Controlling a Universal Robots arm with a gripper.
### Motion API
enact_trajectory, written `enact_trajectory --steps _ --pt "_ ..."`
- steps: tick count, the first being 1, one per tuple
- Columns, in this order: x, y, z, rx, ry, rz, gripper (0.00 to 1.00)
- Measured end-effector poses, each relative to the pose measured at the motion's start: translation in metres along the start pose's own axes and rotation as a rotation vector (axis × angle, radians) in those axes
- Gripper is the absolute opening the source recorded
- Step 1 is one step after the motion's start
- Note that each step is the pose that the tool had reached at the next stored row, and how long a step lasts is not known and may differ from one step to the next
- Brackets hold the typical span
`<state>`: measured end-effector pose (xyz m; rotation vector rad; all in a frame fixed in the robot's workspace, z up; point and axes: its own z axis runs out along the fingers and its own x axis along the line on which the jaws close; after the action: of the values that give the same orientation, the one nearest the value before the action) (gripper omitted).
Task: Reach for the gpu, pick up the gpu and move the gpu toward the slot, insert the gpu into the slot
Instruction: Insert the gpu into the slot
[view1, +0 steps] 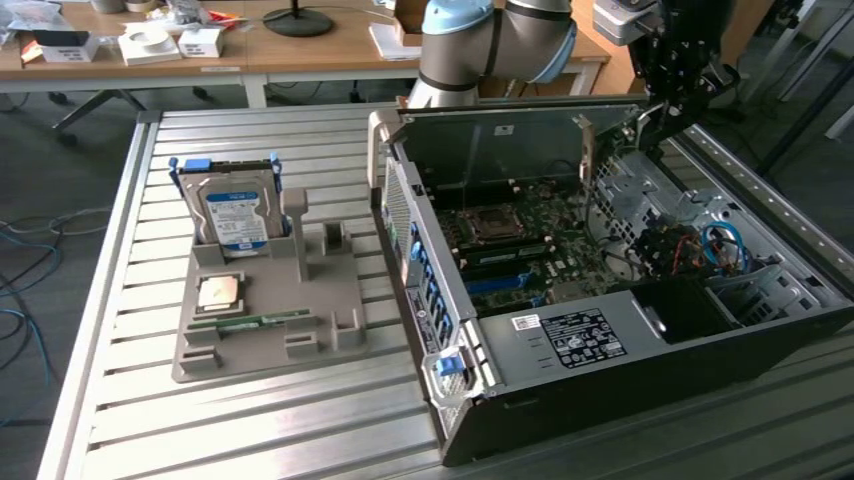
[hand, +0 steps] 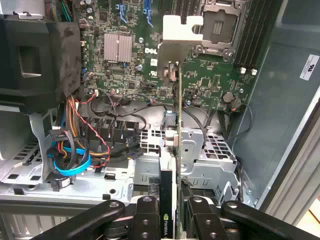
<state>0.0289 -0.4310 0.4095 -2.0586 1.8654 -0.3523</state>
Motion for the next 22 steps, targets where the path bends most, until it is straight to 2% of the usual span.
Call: enact_trajectory --steps 13,14,15,16,17,19,20,22 --pt "0.0 -0.0001 0.0 0.0 0.0 0.0 0.27" --pt "0.0001 -0.0005 0.0002 -0.0008 0.0 0.0 0.27" --pt "0.0002 -0.0012 0.0005 -0.004 -0.0003 0.0 0.27" --pt "0.0003 -0.002 0.0009 -0.0093 -0.0008 0.001 0.27" --pt "0.0003 -0.0027 0.0012 -0.0172 -0.0014 0.001 0.27" --pt "0.0004 -0.0037 0.0017 -0.039 -0.0026 0.003 0.27" --pt "0.0005 -0.0042 0.0019 -0.0519 -0.0027 0.004 0.27" --pt "0.0006 -0.0049 0.0021 -0.0821 -0.0015 0.005 0.27"
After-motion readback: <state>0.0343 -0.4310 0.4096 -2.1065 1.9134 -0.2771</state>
